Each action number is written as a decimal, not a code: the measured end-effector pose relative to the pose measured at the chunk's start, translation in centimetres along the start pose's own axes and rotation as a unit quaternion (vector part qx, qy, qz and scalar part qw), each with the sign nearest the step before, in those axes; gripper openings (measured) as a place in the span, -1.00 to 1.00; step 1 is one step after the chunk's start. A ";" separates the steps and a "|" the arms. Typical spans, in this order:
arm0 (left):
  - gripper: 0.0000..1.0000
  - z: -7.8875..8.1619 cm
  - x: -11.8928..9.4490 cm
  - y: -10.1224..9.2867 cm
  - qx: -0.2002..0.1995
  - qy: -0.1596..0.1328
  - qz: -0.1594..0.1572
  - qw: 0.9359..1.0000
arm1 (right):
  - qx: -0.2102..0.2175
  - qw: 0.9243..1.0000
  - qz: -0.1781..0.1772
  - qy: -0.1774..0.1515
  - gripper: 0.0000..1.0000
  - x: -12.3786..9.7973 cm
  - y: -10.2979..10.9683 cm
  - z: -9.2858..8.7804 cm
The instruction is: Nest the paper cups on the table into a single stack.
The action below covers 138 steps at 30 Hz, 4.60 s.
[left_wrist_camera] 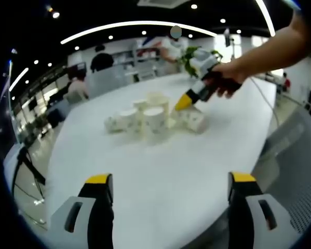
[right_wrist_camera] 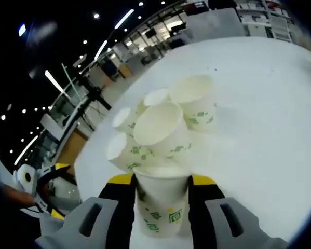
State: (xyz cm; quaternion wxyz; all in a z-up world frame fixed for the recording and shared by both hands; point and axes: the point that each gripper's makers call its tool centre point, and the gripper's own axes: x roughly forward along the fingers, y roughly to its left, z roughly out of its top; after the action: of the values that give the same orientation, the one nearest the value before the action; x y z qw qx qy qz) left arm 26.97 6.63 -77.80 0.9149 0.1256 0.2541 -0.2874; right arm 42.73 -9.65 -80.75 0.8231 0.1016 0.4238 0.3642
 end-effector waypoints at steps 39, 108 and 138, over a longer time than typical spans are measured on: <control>0.90 0.4 0.0 0.1 -0.007 -0.012 -0.002 1.000 | -0.079 0.991 0.010 -0.112 -0.27 -4.0 1.5 5.5; 0.98 1.0 -0.4 0.1 -0.010 -0.017 0.003 1.000 | -0.174 0.938 0.011 -0.301 -0.31 -9.3 5.1 11.8; 0.98 1.0 -0.3 -0.5 -0.022 -0.018 -0.011 1.000 | -0.183 0.932 0.024 -0.313 -0.33 -10.2 6.4 10.3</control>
State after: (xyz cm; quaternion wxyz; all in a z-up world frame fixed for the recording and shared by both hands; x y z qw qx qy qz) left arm 26.84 6.00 -76.82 0.9186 0.0974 0.2452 -0.2941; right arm 43.55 -10.64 -64.99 0.9095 0.0681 0.0682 0.4044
